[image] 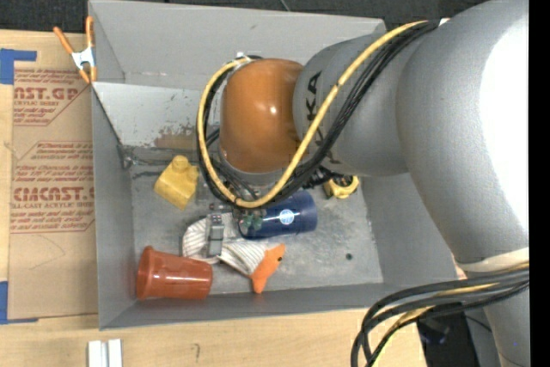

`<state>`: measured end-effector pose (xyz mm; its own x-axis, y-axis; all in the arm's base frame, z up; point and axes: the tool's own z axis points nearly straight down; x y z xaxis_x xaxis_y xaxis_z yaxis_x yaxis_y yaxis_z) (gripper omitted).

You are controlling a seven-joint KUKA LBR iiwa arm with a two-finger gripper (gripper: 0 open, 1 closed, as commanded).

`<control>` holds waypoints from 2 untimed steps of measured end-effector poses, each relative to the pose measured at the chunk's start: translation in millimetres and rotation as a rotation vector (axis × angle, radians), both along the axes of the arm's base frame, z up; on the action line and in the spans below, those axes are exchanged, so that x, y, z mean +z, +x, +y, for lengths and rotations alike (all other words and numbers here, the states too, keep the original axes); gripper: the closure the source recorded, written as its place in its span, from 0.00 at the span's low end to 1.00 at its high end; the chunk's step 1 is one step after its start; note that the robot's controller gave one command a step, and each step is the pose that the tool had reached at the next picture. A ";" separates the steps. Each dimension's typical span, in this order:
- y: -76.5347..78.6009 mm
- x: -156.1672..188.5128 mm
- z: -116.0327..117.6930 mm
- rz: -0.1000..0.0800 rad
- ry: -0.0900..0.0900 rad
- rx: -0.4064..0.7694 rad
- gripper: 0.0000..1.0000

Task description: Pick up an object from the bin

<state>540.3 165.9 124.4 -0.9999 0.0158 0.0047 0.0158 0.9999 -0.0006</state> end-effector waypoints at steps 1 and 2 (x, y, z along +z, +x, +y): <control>2.8 -43.2 -44.4 -0.005 0.002 0.125 1.00; 2.8 -43.2 -44.4 -0.005 0.002 0.124 1.00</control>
Offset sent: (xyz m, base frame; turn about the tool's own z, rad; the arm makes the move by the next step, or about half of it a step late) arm 0.0000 0.0000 0.0000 0.0000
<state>543.0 121.5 81.2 -0.9941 -0.1084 -0.0001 -0.1084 0.9941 0.0013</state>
